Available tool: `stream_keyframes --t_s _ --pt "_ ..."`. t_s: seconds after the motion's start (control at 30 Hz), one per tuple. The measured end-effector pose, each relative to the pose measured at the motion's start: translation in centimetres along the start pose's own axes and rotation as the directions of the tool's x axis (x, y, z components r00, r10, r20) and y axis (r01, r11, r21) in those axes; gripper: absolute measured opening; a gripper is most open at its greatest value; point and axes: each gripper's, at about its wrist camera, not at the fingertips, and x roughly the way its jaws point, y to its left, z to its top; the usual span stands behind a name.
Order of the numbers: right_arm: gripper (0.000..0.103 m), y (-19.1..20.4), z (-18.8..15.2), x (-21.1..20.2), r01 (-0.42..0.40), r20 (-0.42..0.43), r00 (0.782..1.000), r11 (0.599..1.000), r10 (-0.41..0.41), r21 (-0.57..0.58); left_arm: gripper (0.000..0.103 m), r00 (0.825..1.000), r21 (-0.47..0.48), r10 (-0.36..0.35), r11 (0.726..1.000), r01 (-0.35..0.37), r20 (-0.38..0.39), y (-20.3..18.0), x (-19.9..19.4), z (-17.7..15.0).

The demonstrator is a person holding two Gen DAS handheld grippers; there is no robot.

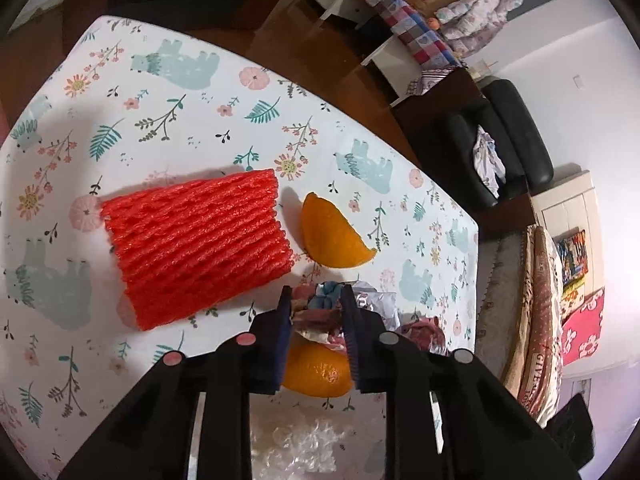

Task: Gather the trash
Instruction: 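Grasp the red-white printed bag with the right tool while the left tool grasps the pink-white bag, then carry both bags over the pink bucket with both tools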

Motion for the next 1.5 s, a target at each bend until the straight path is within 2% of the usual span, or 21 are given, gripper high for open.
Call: stream_keyframes --t_s 0.2,0.33,0.67,0.73,0.93,1.2,1.5 --pt "0.045 -0.8 -0.1 0.1 0.024 -0.002 1.0 1.0 -0.024 0.011 0.021 0.999 0.072 -0.035 0.997 0.033 0.032 -0.8 -2.2 -1.0" --pt "0.045 -1.2 -0.3 0.3 0.036 -0.009 0.999 0.999 -0.036 0.022 0.021 0.994 0.14 -0.041 0.99 0.027 0.101 -1.7 -4.5 -1.8" --pt "0.044 -2.0 -0.6 0.4 0.05 -0.029 0.998 0.996 -0.048 0.079 0.021 0.964 0.257 0.034 0.961 -0.104 0.263 -1.3 -9.5 -3.7" --pt "0.038 -2.4 -0.8 0.3 0.037 -0.035 0.999 0.994 -0.034 0.107 0.021 0.958 0.263 0.048 0.956 -0.126 0.284 -0.9 -10.2 -4.1" --pt "0.034 -1.9 -1.1 -0.6 0.04 -0.025 0.999 0.992 -0.037 0.122 0.021 0.939 0.28 0.082 0.942 -0.182 0.335 0.3 -11.9 -5.3" --pt "0.033 0.6 -0.4 -3.4 -0.032 0.032 0.999 0.992 0.028 0.122 0.021 0.905 0.254 0.128 0.935 -0.246 0.405 1.8 -13.9 -6.0" --pt "0.033 6.9 1.3 -5.0 -0.202 0.038 0.979 0.979 0.201 0.033 0.021 0.86 0.216 0.172 0.927 -0.306 0.48 3.9 -16.9 -6.7"
